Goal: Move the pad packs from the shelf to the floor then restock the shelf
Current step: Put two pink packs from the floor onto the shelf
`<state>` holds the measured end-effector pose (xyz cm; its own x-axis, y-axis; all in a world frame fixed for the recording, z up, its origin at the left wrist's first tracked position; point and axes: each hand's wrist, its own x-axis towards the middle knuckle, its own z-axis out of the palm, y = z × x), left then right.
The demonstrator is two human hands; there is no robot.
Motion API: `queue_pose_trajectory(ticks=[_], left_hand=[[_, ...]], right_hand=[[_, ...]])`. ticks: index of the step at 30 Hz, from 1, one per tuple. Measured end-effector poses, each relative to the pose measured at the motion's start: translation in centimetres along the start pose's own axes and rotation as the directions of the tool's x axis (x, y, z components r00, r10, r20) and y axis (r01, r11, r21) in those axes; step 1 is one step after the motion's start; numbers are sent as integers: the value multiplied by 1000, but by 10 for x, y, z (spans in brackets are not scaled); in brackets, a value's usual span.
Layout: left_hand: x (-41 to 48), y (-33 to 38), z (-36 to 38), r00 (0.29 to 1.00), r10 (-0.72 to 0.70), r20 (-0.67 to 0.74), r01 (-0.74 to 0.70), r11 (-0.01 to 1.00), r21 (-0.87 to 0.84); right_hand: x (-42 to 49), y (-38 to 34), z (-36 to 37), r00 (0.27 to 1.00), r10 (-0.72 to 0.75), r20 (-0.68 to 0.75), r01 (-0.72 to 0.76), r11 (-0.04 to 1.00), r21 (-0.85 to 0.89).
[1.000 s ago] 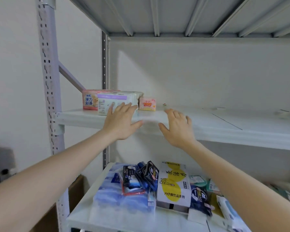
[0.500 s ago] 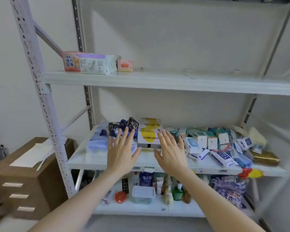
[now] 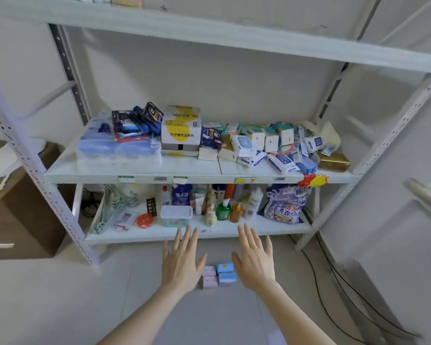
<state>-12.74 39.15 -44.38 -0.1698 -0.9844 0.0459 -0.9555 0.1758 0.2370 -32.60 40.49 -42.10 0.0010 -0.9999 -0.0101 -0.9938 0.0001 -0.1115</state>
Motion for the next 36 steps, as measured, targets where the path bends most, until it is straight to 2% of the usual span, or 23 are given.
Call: queue_pose_trajectory(ticks=[4,8,10,13,15,17,20,23,27,29,36], left_hand=[[-32,21,47,987,-67,145,69,998,-13],[-62,46,73,963,-82,258,78,997,28],[-74,58,94,972,-59,229,68,997,-32],[-80,71,116,957,-91,276,136,980,-146],[-76,78,130,963,-103,248,147,975,-168],[-67,86,149,956,-113,270,171,964,-203],[-53,93,166,934,-171,312,208,974,-91],[-30,93,167,908,-177,380,179,983,31],[16,86,183,902,-188,389,182,982,54],[38,79,199,869,-202,451,198,979,56],[111,56,279,833,-188,520,154,982,108]], right_hand=[[-25,40,31,994,56,92,-56,998,-5],[-47,74,62,974,87,211,-82,996,-30],[-59,90,75,966,77,247,-66,996,-53],[-75,107,81,959,82,270,-79,997,-20],[-77,115,93,965,69,252,-56,997,-58],[-72,127,108,949,76,307,-63,997,-50],[-55,133,107,864,63,499,-49,998,-40],[-25,146,133,853,36,521,2,997,-72],[29,151,159,852,39,521,-10,998,-58],[54,152,175,856,30,516,-13,999,-37],[131,166,248,831,0,556,-9,1000,13]])
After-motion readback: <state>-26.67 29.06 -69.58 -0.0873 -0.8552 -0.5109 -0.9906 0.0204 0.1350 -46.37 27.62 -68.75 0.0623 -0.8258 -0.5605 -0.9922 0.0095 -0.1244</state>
